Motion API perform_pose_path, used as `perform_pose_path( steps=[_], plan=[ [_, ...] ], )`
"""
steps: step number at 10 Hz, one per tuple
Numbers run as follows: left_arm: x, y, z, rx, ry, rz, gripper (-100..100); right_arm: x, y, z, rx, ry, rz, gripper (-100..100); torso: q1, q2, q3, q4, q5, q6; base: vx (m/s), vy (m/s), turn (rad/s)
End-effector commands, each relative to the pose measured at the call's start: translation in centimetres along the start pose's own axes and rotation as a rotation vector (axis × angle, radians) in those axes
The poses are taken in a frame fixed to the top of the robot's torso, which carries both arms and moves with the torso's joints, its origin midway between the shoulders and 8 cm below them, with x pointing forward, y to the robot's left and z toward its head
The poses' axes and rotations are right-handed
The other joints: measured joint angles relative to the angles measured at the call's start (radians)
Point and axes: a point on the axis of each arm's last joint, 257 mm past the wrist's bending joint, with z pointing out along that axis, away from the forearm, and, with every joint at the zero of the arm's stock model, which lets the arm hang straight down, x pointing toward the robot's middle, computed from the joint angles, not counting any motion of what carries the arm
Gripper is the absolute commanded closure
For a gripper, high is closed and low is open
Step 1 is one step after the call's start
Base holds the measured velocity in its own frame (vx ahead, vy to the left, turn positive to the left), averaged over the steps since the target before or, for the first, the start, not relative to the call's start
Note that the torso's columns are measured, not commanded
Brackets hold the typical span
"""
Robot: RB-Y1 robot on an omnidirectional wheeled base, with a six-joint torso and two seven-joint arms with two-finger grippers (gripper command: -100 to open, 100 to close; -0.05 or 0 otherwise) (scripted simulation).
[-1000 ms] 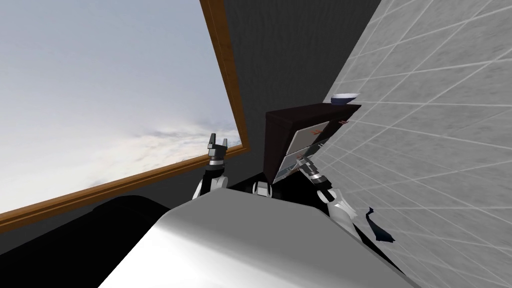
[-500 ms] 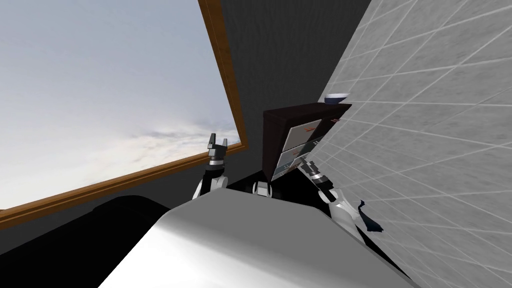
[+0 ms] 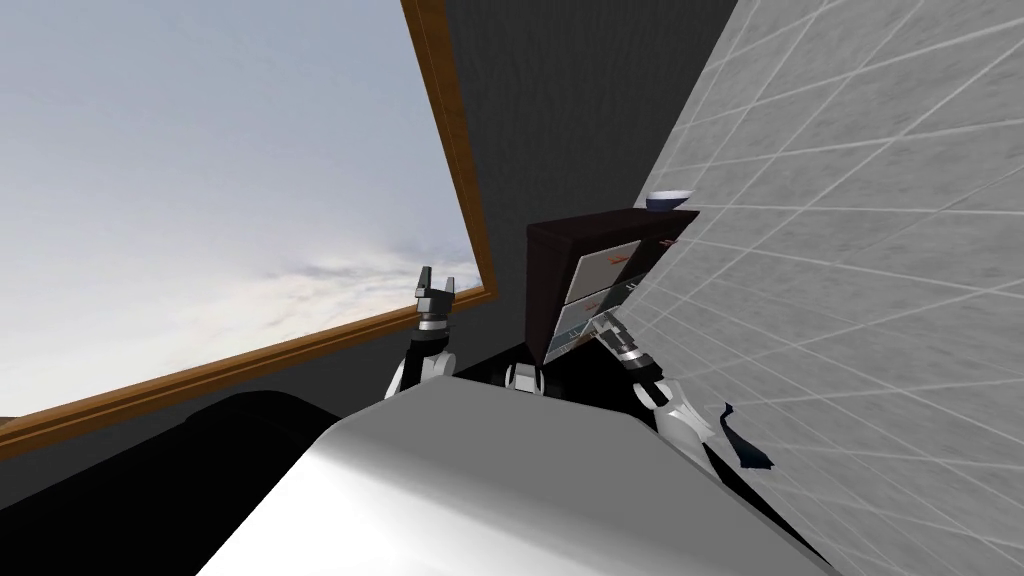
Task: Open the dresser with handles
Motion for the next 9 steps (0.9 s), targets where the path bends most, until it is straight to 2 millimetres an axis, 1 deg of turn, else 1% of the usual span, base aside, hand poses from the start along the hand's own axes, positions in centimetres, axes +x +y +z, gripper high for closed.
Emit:
perform_pose_path(
  steps=[1, 2, 3, 4, 5, 8, 9],
  plan=[
    [0.0, 0.0, 0.0, 0.000, 0.000, 0.000, 0, -0.2, 0.4, 0.0, -0.001, 0.007, 0.007, -100, -0.002, 0.004, 0.003, 0.001, -0.001, 0.000, 0.076, 0.051, 0.003],
    [0.0, 0.0, 0.0, 0.000, 0.000, 0.000, 0, 1.0, -0.4, 0.7, -0.003, 0.011, 0.004, -100, -0.006, 0.010, 0.006, 0.003, -0.001, 0.000, 0.071, 0.072, 0.031],
    [0.0, 0.0, 0.0, 0.000, 0.000, 0.000, 0, 0.4, 0.0, 0.4, -0.001, 0.008, 0.003, -100, -0.004, 0.009, 0.006, 0.003, -0.001, 0.000, 0.045, 0.043, 0.009],
    [0.0, 0.0, 0.0, 0.000, 0.000, 0.000, 0, 0.5, -0.1, 0.5, -0.002, 0.009, 0.004, 100, -0.005, 0.009, 0.006, 0.003, -0.001, 0.001, 0.008, 0.008, -0.001],
    [0.0, 0.0, 0.0, 0.000, 0.000, 0.000, 0, 0.7, -0.3, 0.3, -0.001, 0.002, 0.005, 100, -0.005, 0.008, 0.005, 0.002, -0.002, 0.000, -0.096, -0.040, -0.040],
    [0.0, 0.0, 0.0, 0.000, 0.000, 0.000, 0, 0.9, -0.6, 0.1, -0.002, -0.007, 0.006, 100, -0.004, 0.015, 0.009, 0.008, 0.002, 0.003, -0.165, -0.087, -0.037],
    [0.0, 0.0, 0.0, 0.000, 0.000, 0.000, 0, 0.6, 0.1, -0.1, -0.013, -0.006, 0.014, 100, -0.001, 0.012, 0.007, 0.008, 0.003, 0.002, -0.080, -0.040, -0.023]
  ],
)
